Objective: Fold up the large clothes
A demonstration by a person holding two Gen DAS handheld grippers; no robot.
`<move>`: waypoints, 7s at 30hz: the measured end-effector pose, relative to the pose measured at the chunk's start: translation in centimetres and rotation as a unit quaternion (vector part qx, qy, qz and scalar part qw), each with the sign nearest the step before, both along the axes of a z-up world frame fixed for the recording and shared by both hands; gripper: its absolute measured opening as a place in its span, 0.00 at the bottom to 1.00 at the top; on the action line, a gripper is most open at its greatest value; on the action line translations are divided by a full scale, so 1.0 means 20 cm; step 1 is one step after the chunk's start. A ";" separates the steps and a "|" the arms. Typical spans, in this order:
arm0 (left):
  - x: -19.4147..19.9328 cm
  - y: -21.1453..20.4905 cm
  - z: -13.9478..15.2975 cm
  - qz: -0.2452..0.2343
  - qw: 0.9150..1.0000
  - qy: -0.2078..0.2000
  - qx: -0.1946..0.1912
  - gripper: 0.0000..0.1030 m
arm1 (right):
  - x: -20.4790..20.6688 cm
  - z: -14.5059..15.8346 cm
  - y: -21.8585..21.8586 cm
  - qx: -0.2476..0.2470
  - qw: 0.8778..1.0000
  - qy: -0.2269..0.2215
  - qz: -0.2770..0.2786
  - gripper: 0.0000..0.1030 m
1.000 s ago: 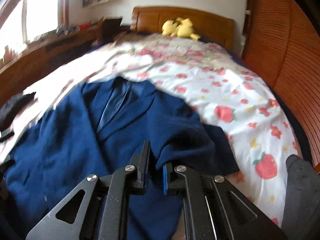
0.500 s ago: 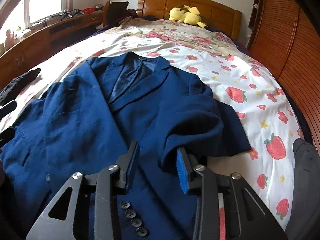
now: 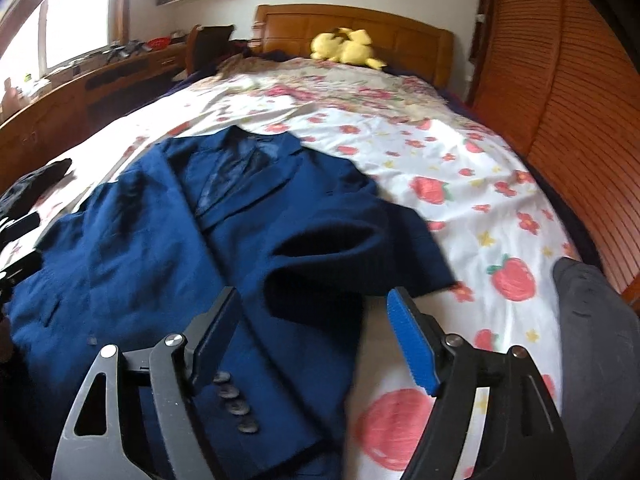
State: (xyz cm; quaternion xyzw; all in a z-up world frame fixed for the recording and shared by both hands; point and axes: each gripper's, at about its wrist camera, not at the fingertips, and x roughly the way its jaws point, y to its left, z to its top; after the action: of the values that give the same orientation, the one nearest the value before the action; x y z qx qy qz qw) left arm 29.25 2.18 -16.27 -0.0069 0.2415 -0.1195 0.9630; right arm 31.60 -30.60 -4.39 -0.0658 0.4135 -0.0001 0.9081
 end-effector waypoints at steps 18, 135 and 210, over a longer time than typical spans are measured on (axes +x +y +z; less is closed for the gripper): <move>0.01 -0.01 -0.01 -0.004 1.000 0.005 0.006 0.81 | 0.43 -0.47 -0.64 0.099 0.974 0.102 -0.177 0.66; -0.24 -0.10 -0.04 0.027 0.989 0.139 0.039 0.35 | -0.46 -0.42 0.24 0.076 0.993 -0.028 0.091 0.36; -0.53 0.43 0.12 0.113 0.984 0.133 0.046 0.50 | -0.52 -0.31 0.08 0.069 0.997 -0.013 0.034 0.40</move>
State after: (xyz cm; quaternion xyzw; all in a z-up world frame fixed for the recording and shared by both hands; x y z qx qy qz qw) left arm 18.68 10.75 -13.95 -0.0052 0.3705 0.0033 0.9288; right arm 21.19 -29.06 -10.62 -0.0174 0.3979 0.0585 0.9154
